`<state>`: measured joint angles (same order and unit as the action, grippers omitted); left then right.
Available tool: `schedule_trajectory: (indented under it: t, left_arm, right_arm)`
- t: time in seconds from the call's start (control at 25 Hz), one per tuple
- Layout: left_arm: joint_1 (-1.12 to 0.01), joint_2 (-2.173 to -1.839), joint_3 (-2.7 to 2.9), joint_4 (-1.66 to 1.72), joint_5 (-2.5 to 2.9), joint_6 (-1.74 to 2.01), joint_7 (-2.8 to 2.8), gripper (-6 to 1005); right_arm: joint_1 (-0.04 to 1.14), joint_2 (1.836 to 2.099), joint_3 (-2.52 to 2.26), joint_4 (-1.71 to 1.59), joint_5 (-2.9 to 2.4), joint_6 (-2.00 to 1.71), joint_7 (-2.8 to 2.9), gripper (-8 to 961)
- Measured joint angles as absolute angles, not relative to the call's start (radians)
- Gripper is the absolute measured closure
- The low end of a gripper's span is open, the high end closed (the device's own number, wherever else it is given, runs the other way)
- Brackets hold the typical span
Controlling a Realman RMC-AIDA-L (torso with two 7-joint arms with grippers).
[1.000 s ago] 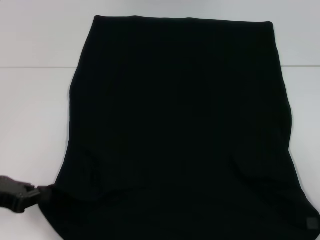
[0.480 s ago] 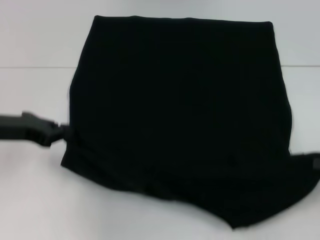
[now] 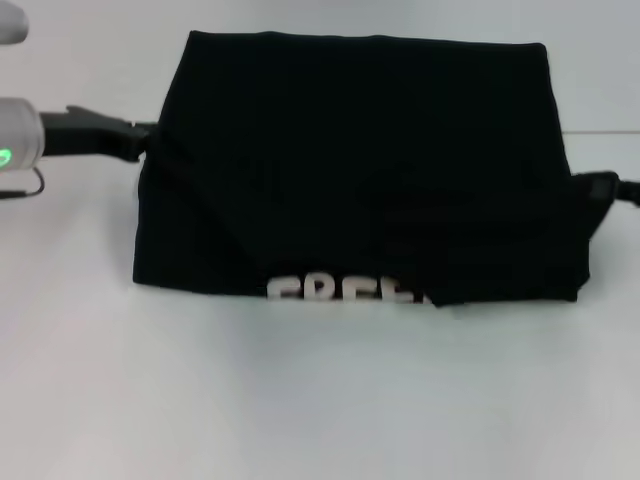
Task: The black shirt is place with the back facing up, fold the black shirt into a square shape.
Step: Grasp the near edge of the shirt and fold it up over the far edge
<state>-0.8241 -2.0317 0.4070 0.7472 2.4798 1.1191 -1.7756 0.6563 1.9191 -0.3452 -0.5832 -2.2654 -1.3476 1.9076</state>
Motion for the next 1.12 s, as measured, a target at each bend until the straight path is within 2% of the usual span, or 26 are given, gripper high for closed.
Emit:
schedule_trajectory:
  t: [0.2, 0.56, 0.72, 0.92, 1.12]
  left_arm:
    - [-0.882, -2.028, 0.417, 0.669, 2.463, 0.946, -1.767, 980]
    - [-0.963, -2.018, 0.422, 0.534, 2.448, 0.718, -1.728, 968]
    - [-0.982, -2.026, 0.422, 0.474, 2.448, 0.646, -1.704, 951]
    - [-0.983, -2.036, 0.442, 0.434, 2.448, 0.585, -1.698, 929]
    - [-0.975, -2.073, 0.477, 0.427, 2.448, 0.499, -1.695, 908]
  right_arm:
    - [0.745, 1.902, -0.357, -0.482, -2.268, -1.13, 1.926, 917]
    - [0.891, 1.911, -0.444, -0.36, -2.267, -0.768, 1.927, 917]
    - [0.919, 1.926, -0.487, -0.323, -2.265, -0.67, 1.926, 917]
    - [0.918, 1.958, -0.492, -0.321, -2.263, -0.603, 1.922, 917]
    - [0.908, 1.983, -0.492, -0.319, -2.263, -0.584, 1.92, 918]
